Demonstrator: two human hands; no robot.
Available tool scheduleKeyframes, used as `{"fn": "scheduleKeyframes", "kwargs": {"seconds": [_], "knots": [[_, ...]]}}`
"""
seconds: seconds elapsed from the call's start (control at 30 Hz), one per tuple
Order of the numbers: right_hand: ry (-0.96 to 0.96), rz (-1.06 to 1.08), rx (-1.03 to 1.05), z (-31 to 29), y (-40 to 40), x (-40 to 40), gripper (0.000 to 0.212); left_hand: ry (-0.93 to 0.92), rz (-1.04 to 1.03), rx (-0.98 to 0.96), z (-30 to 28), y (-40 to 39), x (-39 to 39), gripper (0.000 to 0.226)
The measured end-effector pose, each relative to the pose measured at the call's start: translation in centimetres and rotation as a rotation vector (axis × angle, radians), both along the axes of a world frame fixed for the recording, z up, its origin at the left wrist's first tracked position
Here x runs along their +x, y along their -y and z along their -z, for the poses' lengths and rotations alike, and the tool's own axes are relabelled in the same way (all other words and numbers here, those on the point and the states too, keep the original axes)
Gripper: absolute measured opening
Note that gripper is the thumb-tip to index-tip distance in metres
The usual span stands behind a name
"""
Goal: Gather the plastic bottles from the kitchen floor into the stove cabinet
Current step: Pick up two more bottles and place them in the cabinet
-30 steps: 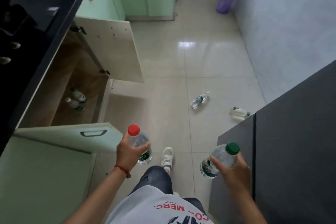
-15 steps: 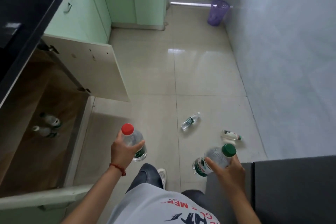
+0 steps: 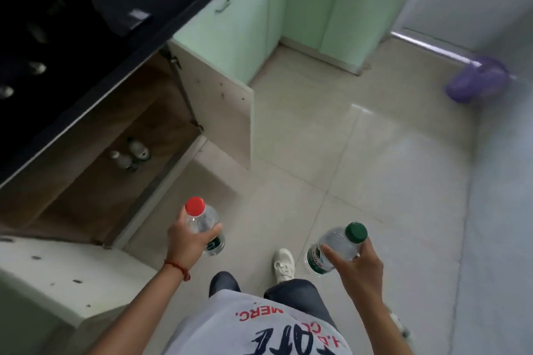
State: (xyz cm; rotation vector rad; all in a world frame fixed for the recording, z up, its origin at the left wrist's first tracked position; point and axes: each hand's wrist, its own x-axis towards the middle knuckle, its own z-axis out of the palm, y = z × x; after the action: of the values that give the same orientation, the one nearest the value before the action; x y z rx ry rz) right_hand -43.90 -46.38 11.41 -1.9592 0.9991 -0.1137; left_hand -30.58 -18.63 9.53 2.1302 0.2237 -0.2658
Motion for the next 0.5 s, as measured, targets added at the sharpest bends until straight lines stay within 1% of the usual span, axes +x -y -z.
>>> {"fn": "scheduleKeyframes", "kwargs": {"seconds": [0.07, 0.13, 0.23, 0.33, 0.5], "knots": [[-0.004, -0.126, 0.016, -0.2, 2.0, 4.0, 0.05, -0.025, -0.129, 0.004, -0.1, -0.3, 0.0, 0.05], [0.008, -0.261, 0.01, -0.7, 3.2, 8.0, 0.048, -0.018, -0.256, 0.029, -0.5, -0.5, -0.4, 0.046], [0.014, -0.456, -0.007, -1.0, 3.5, 13.7, 0.048, -0.011, -0.461, 0.056, -1.1, -0.7, -1.3, 0.041], [0.004, -0.608, -0.021, -1.1, 2.0, 18.6, 0.046, -0.013, -0.615, 0.057, -1.2, -1.1, -2.3, 0.041], [-0.048, -0.806, 0.009, 0.0, -2.7, 25.2, 0.055, -0.063, -0.804, 0.043, 0.1, -2.7, -2.9, 0.044]]}}
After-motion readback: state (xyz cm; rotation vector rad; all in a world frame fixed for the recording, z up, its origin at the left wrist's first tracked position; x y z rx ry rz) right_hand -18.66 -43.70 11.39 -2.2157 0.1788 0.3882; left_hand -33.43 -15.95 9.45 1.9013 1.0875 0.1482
